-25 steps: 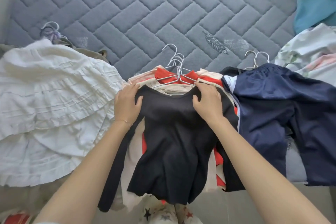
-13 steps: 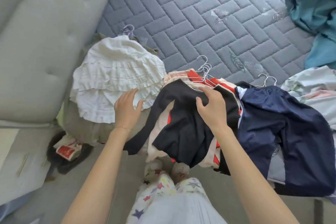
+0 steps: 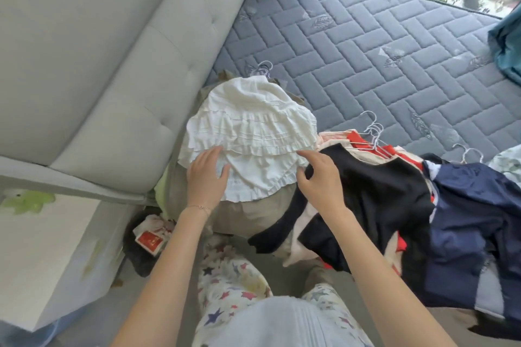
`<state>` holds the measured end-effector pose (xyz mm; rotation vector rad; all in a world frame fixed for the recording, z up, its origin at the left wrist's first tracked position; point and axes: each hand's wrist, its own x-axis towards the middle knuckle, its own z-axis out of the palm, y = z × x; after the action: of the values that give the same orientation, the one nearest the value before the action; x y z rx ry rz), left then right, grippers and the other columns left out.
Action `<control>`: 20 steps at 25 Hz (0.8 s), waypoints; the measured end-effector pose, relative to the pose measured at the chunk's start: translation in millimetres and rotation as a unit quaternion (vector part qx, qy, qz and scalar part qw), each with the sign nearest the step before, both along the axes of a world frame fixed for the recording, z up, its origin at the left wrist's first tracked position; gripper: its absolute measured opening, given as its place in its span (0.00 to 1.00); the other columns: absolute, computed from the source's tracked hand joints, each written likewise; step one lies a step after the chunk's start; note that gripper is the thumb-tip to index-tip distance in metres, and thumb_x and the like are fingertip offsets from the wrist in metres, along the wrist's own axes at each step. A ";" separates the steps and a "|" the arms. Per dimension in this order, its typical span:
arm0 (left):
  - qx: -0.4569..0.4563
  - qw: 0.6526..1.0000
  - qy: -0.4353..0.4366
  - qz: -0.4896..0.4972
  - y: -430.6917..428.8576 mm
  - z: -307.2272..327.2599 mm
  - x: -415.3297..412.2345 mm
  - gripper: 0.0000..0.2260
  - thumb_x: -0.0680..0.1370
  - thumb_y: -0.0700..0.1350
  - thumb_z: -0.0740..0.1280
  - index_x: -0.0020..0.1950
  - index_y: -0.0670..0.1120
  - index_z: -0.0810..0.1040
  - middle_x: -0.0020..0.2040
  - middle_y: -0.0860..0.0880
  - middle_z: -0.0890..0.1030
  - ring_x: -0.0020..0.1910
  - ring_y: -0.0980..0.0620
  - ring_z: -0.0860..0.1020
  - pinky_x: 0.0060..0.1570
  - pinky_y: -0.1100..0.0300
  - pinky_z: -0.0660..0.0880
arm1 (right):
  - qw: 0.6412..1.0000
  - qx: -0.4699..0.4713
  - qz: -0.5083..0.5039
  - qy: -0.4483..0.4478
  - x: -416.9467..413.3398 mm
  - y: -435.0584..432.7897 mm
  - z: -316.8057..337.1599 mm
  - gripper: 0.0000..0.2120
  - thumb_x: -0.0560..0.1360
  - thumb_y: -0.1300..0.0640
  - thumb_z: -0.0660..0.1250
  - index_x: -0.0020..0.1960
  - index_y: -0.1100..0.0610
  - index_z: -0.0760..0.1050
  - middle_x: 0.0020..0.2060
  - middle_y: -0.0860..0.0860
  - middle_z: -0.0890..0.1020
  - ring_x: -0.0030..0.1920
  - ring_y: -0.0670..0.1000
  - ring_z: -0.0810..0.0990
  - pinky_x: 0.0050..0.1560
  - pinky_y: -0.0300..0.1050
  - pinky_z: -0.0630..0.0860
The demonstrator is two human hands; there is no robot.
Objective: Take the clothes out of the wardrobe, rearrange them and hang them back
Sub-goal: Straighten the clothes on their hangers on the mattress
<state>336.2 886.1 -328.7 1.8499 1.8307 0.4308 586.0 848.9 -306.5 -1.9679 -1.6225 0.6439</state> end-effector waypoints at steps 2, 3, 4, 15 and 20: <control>-0.012 0.999 -0.002 -0.046 29.5 0.4 -33.0 0.21 0.81 0.50 0.62 0.74 0.48 0.67 0.73 0.50 0.69 0.73 0.49 0.64 0.72 0.49 0.60 | 0.999 -0.007 -0.041 -0.001 -37.6 21.8 -2.2 0.19 0.74 0.60 0.67 0.64 0.55 0.77 0.60 0.51 0.80 0.63 0.51 0.74 0.65 0.44 0.67; -0.018 0.998 -0.001 -0.062 43.8 -0.7 -47.6 0.22 0.81 0.50 0.62 0.74 0.48 0.67 0.73 0.50 0.68 0.74 0.49 0.64 0.73 0.50 0.59 | 0.998 -0.015 -0.063 0.003 -51.3 32.0 -3.8 0.19 0.74 0.59 0.67 0.65 0.56 0.77 0.61 0.51 0.80 0.63 0.52 0.74 0.65 0.44 0.67; -0.026 0.997 0.001 -0.073 58.9 -2.8 -65.1 0.22 0.81 0.51 0.62 0.74 0.48 0.67 0.73 0.51 0.68 0.74 0.49 0.63 0.72 0.50 0.59 | 0.996 -0.027 -0.081 0.006 -66.6 42.6 -6.3 0.19 0.74 0.59 0.67 0.65 0.55 0.76 0.61 0.51 0.79 0.64 0.52 0.74 0.65 0.44 0.66; -0.023 0.992 0.006 -0.127 204.6 -62.6 -80.4 0.22 0.79 0.50 0.64 0.72 0.47 0.69 0.72 0.49 0.71 0.73 0.49 0.64 0.71 0.52 0.58 | 0.991 -0.050 -0.122 -0.009 -92.3 164.0 -44.8 0.19 0.75 0.59 0.66 0.66 0.56 0.75 0.63 0.51 0.79 0.65 0.52 0.73 0.66 0.44 0.66; -0.006 0.992 0.014 -0.127 268.4 -126.5 -59.8 0.21 0.79 0.47 0.64 0.72 0.46 0.69 0.71 0.48 0.71 0.72 0.48 0.66 0.71 0.50 0.61 | 0.993 -0.060 -0.097 -0.026 -76.8 232.3 -112.9 0.20 0.75 0.59 0.65 0.67 0.56 0.75 0.64 0.51 0.78 0.66 0.53 0.72 0.67 0.45 0.65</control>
<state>276.4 1154.5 -455.1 2.0551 1.5824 0.3035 509.1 1081.2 -419.4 -2.2136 -1.4269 0.6301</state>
